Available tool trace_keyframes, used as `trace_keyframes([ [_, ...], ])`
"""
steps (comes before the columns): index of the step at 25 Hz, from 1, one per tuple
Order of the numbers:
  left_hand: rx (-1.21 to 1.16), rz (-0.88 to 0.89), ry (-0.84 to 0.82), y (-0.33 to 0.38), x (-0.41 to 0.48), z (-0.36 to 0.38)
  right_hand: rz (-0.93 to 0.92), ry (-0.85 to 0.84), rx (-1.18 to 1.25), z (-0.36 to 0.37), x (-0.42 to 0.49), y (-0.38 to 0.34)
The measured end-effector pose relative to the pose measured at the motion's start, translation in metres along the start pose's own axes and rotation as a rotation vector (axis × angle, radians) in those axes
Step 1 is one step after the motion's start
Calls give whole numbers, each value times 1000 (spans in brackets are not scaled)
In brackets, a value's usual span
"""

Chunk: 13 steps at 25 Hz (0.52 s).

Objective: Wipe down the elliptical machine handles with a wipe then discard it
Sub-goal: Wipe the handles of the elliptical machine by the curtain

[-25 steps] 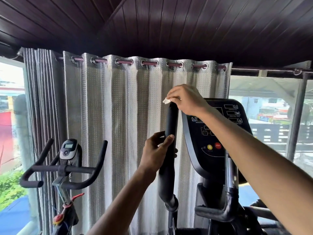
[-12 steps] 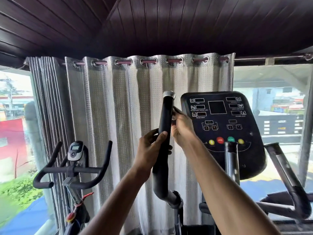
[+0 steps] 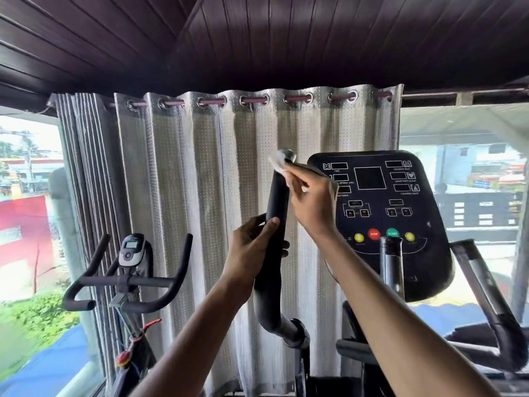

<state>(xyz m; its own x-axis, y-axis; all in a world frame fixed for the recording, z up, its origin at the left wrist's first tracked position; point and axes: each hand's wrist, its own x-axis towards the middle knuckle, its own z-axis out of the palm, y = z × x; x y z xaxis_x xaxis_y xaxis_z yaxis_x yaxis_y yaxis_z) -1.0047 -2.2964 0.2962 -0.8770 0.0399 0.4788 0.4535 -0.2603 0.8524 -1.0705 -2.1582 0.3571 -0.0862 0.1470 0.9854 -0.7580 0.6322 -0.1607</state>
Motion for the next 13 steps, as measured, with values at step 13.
trace_keyframes([
  [13, -88, -125, -64, -3, -18, -10, -246, -797, -440, -9, 79, -37],
])
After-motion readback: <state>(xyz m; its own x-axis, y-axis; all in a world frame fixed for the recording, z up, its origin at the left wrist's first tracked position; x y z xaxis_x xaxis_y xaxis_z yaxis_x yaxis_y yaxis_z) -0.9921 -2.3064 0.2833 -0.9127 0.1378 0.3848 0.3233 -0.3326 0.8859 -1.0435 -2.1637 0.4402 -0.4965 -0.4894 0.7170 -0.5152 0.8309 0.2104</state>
